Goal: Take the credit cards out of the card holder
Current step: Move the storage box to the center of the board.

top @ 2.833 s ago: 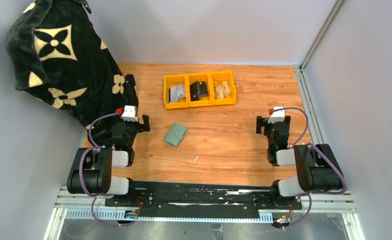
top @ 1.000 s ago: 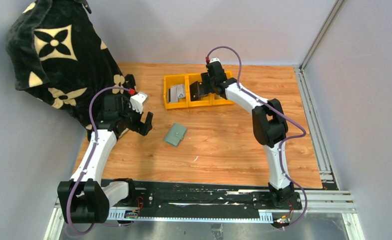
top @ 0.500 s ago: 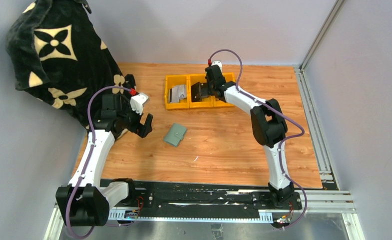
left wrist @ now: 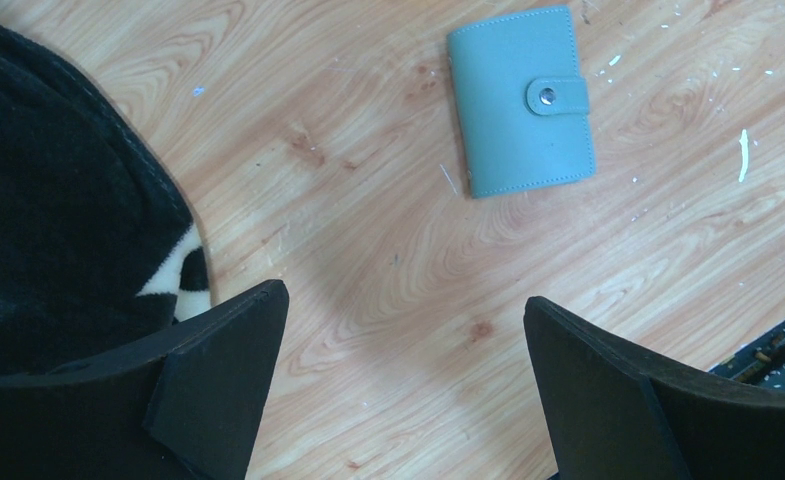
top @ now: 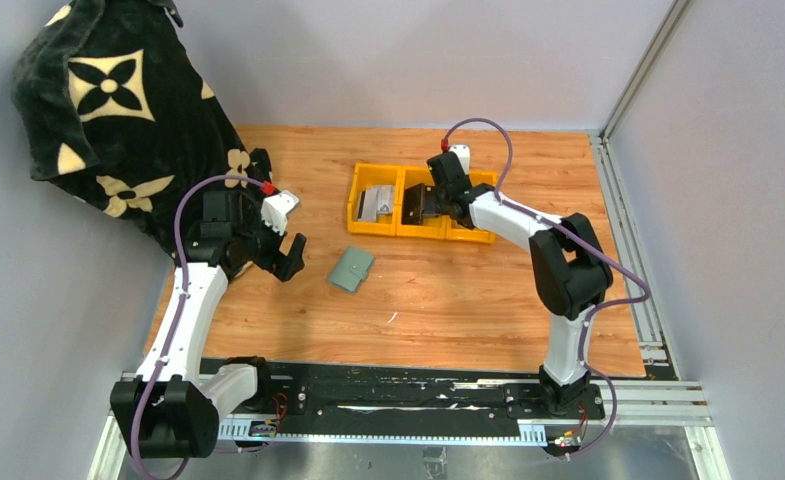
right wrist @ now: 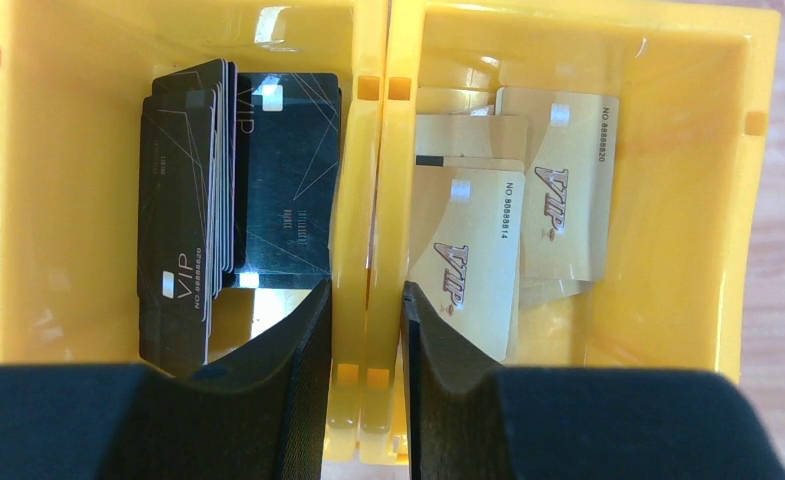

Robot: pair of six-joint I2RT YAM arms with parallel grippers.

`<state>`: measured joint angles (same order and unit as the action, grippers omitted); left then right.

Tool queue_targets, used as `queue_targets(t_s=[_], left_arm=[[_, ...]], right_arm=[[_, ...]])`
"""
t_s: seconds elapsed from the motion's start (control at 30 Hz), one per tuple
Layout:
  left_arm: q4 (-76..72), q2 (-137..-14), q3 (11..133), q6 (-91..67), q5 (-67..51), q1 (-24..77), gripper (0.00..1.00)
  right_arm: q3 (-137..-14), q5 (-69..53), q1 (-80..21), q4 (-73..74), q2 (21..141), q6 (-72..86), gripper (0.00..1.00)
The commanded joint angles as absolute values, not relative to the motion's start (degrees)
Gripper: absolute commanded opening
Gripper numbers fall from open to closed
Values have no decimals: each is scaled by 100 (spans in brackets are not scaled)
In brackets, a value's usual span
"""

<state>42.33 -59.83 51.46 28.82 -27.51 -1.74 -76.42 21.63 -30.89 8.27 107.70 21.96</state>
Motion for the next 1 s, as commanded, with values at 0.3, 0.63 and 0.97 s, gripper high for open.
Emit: queue_targets(t_s=[0.3, 0.63, 0.97], left_arm=[[4643, -5782, 5317, 3123, -3098, -149, 100], [4658, -5830, 5303, 3067, -3368, -147, 100], [4667, -5956, 5327, 3061, -3299, -89, 100]], right_arm=[[-6677, 2591, -3287, 1107, 9650, 2083, 0], [-6639, 1921, -3535, 1080, 9666, 1908, 0], [-6850, 3024, -3745, 1597, 9205, 2351, 56]])
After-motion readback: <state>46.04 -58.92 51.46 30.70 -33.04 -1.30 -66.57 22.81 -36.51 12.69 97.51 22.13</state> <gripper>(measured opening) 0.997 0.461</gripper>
